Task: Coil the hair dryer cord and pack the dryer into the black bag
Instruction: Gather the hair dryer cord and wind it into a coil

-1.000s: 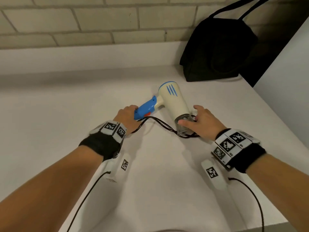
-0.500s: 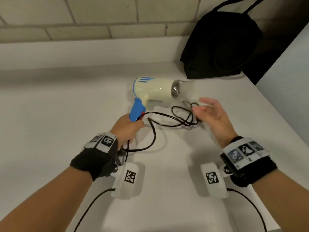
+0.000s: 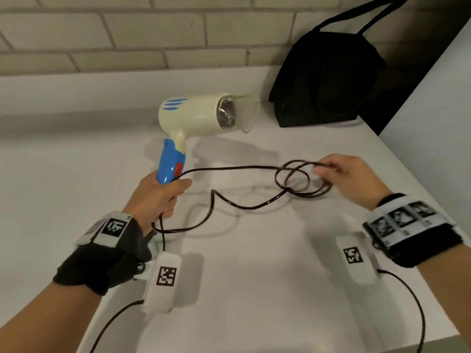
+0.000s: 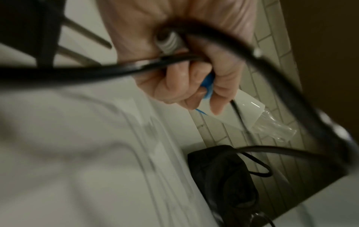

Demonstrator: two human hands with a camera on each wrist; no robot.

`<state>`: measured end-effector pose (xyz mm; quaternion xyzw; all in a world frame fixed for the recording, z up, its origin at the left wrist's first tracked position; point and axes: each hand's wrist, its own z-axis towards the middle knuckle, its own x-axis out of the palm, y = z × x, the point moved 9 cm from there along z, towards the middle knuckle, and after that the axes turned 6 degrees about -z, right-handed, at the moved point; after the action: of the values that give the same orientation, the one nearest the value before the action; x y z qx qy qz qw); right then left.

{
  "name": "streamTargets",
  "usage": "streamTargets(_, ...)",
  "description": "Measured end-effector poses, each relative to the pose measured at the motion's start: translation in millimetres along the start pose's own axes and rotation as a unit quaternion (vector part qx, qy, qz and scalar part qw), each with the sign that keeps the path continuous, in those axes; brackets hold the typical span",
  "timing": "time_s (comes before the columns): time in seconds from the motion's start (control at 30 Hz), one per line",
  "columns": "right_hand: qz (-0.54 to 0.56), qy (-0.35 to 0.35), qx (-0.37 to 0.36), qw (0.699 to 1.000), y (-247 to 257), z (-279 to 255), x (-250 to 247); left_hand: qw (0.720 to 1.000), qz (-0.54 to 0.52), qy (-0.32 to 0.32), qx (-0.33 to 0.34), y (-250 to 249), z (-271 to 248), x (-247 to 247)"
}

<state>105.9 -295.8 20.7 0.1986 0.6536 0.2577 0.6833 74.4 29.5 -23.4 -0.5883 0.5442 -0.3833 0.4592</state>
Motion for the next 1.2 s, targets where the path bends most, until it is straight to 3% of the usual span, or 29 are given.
streamTargets(0.1, 0.124, -0.082, 0.093, 0.985, -37, 1, -38, 0.999, -0.013, -0.040, 0.005, 2, -3, -15)
streamTargets(0.17, 0.237, -0.122, 0.152, 0.952, -61, -4, -55, 0.996, -0.063, -0.057, -0.006, 7, -3, -22)
streamTargets(0.27, 0.402, -0.178, 0.236, 0.867, -97, -10, -70, 0.987, -0.132, -0.086, -0.026, 16, 3, -34)
streamTargets(0.37, 0.489, -0.248, 0.286, 0.786, -135, -16, -84, 0.979, -0.165, -0.114, -0.038, 25, 7, -44)
streamTargets(0.53, 0.530, -0.253, 0.276, 0.761, -137, -15, -93, 0.982, -0.129, -0.133, -0.047, 38, 7, -46)
streamTargets(0.6, 0.524, -0.264, 0.260, 0.767, -132, -10, -91, 0.986, -0.084, -0.134, -0.058, 43, 8, -42)
streamTargets(0.73, 0.344, -0.168, 0.295, 0.876, -123, -5, -75, 0.988, 0.012, -0.125, -0.085, 50, 5, -30)
streamTargets(0.83, 0.196, -0.129, 0.289, 0.928, -124, -8, -71, 0.986, 0.087, -0.119, -0.078, 47, 2, -21)
streamTargets(0.93, -0.014, -0.148, 0.211, 0.966, -106, -7, -82, 0.984, 0.121, -0.118, -0.064, 39, -1, -15)
streamTargets(1.0, -0.050, -0.137, 0.109, 0.983, -71, -7, -74, 0.984, 0.124, -0.114, -0.057, 37, 0, -14)
streamTargets(1.07, -0.104, -0.055, -0.015, 0.993, -30, -13, -45, 0.986, 0.117, -0.106, -0.046, 35, -1, -14)
streamTargets(1.13, -0.220, 0.062, -0.115, 0.967, -8, -24, -1, 0.984, 0.138, -0.112, -0.022, 30, -5, -11)
streamTargets(1.2, -0.299, 0.164, -0.146, 0.929, -7, -34, 38, 0.962, 0.236, -0.140, 0.008, 24, -13, -14)
